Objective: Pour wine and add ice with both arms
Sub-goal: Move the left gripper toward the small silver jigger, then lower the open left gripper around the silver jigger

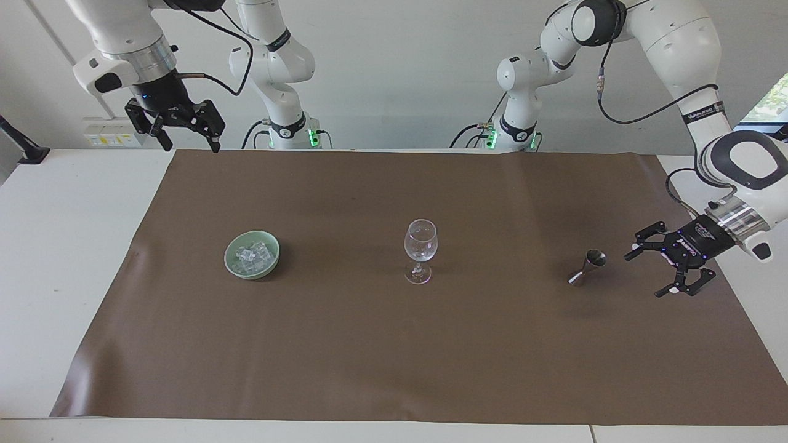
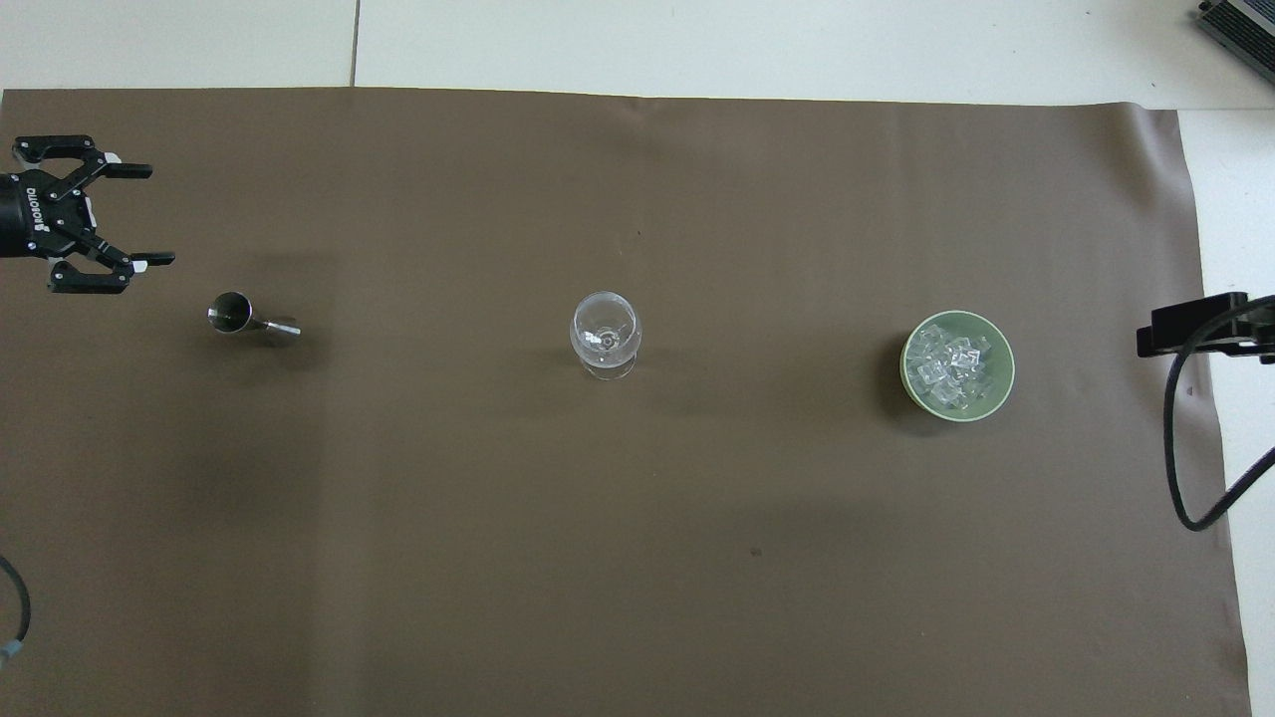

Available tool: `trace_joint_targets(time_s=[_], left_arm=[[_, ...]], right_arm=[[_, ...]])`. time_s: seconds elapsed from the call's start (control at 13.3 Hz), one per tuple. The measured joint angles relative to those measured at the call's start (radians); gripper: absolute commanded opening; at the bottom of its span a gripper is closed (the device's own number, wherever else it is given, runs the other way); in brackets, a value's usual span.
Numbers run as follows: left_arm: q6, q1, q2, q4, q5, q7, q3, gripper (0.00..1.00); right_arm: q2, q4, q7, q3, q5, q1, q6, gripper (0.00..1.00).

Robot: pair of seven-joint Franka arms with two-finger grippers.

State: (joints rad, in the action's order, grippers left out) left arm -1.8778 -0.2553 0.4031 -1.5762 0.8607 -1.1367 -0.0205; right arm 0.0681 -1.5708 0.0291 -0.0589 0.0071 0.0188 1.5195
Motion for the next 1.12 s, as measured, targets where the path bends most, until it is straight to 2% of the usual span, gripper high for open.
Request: trace_joint_targets(time_s=[0.22, 0.6, 0.9, 1.12], left_arm=[[0.05, -0.014, 0.017, 0.0, -0.001, -0.001, -0.006, 1.0], [0.123, -0.141, 0.107, 0.013, 0.001, 0.104, 0.031, 1.0], [0.146, -0.154, 0.14, 0.011, 0.009, 0.214, 0.041, 1.0], [0.166, -0.158, 0.153, -0.028, 0.049, 0.274, 0.04, 1.0]], right_arm=[[0.0, 0.0, 0.0, 0.0, 0.0, 0.0, 0.0, 1.0], [0.0, 0.0, 0.0, 0.0, 0.0, 0.0, 0.0, 1.0], [0.0, 0.0, 0.0, 0.0, 0.0, 0.0, 0.0, 1.0], [0.0, 0.0, 0.0, 0.0, 0.0, 0.0, 0.0, 1.0]])
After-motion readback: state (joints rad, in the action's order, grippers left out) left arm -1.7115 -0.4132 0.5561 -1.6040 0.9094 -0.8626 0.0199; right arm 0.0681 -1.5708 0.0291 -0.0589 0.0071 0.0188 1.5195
